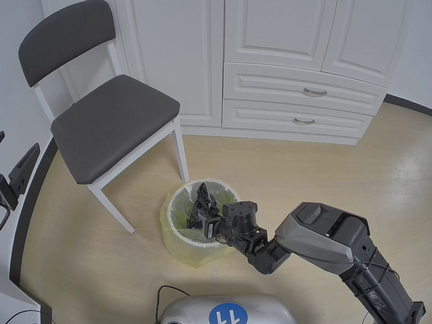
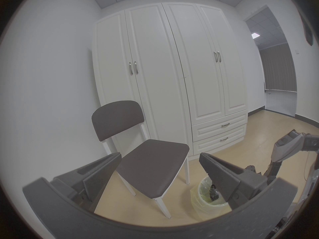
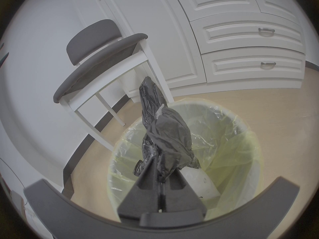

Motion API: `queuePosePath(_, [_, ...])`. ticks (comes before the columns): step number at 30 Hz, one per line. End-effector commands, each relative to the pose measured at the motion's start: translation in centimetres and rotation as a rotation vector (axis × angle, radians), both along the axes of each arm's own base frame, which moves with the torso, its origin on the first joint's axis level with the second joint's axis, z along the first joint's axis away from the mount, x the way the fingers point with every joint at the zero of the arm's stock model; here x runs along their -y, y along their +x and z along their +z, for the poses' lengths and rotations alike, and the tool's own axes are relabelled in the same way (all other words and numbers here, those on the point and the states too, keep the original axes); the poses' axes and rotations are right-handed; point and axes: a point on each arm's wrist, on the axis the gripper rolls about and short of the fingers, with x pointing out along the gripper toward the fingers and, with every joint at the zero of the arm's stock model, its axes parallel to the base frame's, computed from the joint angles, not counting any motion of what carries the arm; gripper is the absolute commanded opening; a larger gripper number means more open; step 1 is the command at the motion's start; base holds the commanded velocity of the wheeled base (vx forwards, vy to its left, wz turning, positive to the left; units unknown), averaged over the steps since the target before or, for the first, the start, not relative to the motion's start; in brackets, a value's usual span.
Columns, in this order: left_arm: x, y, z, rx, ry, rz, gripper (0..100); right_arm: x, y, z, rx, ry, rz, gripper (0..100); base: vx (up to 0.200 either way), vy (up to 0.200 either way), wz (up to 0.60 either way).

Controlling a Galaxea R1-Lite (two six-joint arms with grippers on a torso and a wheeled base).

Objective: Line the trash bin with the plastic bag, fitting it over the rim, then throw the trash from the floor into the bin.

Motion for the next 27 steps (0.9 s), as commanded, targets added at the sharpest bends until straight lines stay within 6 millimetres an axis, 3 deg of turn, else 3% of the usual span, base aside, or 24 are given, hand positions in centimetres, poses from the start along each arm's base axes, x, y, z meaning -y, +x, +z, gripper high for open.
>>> queuePosePath(1, [0.0, 0.0, 0.0, 0.0, 0.0, 0.001, 100, 0.1, 0.1, -1.3, -0.005, -0.024, 0.003, 0, 0.0, 0.0, 0.0])
queuePosePath(10, [0.0, -0.1, 0.0, 0.005, 0.0, 0.001, 100, -0.1, 0.7, -1.0, -0.05, -0.055, -0.003, 0, 0.0, 0.0, 0.0])
queuePosePath(19, [0.0, -0.1, 0.0, 0.005, 0.001, -0.001, 100, -0.2, 1.4, 0.2, 0.043, 0.023, -0.012, 0, 0.0, 0.0, 0.0])
queuePosePath(27, [0.0, -0.1, 0.0, 0.003, 0.001, -0.001, 100, -0.2, 1.8, -0.8, 0.041, 0.018, -0.016, 0, 0.0, 0.0, 0.0])
